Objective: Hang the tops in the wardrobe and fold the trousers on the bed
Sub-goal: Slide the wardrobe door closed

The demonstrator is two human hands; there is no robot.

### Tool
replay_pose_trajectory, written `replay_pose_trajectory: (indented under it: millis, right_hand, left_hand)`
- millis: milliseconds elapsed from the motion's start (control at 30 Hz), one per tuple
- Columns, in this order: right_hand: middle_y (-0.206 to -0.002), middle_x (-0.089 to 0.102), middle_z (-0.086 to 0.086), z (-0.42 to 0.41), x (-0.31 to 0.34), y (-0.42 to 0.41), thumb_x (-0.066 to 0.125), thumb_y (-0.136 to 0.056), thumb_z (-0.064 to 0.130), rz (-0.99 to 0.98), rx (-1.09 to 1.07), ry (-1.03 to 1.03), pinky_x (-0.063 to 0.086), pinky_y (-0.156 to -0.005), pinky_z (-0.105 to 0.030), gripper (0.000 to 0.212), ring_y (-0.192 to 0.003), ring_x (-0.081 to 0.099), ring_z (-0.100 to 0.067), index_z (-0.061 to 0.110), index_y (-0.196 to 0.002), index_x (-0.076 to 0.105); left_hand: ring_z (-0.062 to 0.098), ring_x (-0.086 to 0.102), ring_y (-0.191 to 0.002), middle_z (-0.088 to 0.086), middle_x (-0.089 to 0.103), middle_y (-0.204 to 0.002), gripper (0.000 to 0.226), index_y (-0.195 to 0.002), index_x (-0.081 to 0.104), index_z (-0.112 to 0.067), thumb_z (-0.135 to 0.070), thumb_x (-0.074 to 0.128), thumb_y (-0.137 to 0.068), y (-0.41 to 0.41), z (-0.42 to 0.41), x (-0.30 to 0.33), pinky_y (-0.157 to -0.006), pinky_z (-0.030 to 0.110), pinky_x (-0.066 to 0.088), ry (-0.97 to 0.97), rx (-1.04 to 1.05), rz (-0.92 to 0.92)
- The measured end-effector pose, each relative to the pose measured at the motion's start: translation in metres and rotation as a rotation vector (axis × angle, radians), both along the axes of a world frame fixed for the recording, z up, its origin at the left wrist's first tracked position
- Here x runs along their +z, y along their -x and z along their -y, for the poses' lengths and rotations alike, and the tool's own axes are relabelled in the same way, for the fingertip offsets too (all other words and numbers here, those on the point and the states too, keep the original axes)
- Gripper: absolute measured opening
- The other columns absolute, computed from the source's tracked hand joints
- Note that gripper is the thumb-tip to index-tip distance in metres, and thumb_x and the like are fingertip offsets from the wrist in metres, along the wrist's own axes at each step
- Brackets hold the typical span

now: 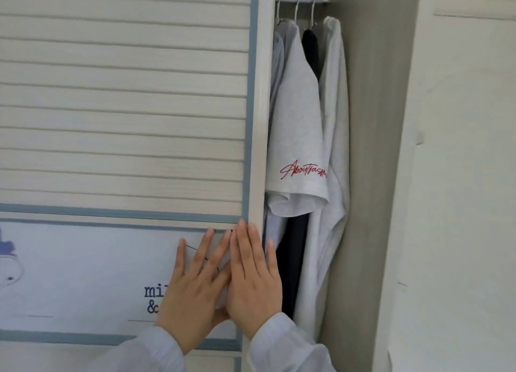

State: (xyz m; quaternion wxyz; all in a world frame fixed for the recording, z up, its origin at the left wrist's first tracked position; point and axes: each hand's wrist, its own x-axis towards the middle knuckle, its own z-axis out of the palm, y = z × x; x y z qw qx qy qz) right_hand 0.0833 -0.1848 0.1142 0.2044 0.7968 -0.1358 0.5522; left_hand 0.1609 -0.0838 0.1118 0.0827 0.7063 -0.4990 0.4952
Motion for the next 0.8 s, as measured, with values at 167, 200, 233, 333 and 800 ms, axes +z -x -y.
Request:
replay_pose_trajectory:
  millis: [167, 200, 233, 333, 800]
  right_hand:
    - [-0.157, -0.008, -0.01, 0.021, 0.002, 0.019, 0.027, -0.086, 0.016, 0.075, -0.027, 0.034, 0.002, -0.119, -0.039, 0.069, -0.146, -0.004, -0.024, 0.003, -0.148, 0.001]
    - [-0.157, -0.008, -0.01, 0.024, 0.003, 0.023, 0.024, -0.088, 0.014, 0.083, -0.035, 0.028, 0.002, -0.119, -0.039, 0.065, -0.146, -0.003, -0.024, 0.003, -0.148, 0.001]
    - [-0.157, -0.007, -0.011, 0.027, 0.004, 0.027, 0.023, -0.089, 0.014, 0.083, -0.046, 0.022, 0.003, -0.118, -0.039, 0.065, -0.146, -0.003, -0.024, 0.003, -0.148, 0.001]
    - [-0.157, -0.006, -0.012, 0.034, 0.004, 0.04, 0.021, -0.09, 0.015, 0.062, -0.074, 0.02, 0.004, -0.118, -0.038, 0.062, -0.146, -0.002, -0.025, 0.003, -0.148, 0.001]
    - [-0.156, -0.006, -0.016, 0.058, 0.006, 0.072, -0.005, -0.096, 0.02, 0.04, -0.135, -0.004, 0.007, -0.117, -0.04, 0.055, -0.145, -0.001, -0.029, 0.0, -0.147, -0.003]
  left_hand:
    - [0.028, 0.003, -0.146, 0.006, 0.001, -0.159, 0.103, -0.148, 0.019, -0.014, -0.067, 0.043, -0.064, 0.018, 0.027, -0.001, -0.109, 0.062, 0.014, -0.03, -0.035, -0.008]
    - [0.028, 0.004, -0.146, 0.005, 0.002, -0.159, 0.101, -0.147, 0.023, -0.013, -0.066, 0.044, -0.064, 0.021, 0.031, -0.001, -0.109, 0.062, 0.014, -0.026, -0.051, -0.008]
    - [0.027, 0.005, -0.146, 0.005, 0.003, -0.159, 0.099, -0.146, 0.025, -0.012, -0.064, 0.045, -0.064, 0.024, 0.035, -0.001, -0.11, 0.062, 0.013, -0.02, -0.068, -0.008]
    - [0.027, 0.006, -0.146, 0.005, 0.005, -0.159, 0.103, -0.149, 0.014, -0.014, -0.062, 0.046, -0.064, 0.034, 0.047, -0.002, -0.11, 0.061, 0.012, -0.008, -0.099, -0.006]
    - [0.025, 0.005, -0.146, 0.003, 0.002, -0.159, 0.095, -0.15, 0.008, -0.016, -0.049, 0.042, -0.068, 0.064, 0.08, -0.002, -0.111, 0.059, 0.011, 0.034, -0.159, -0.021]
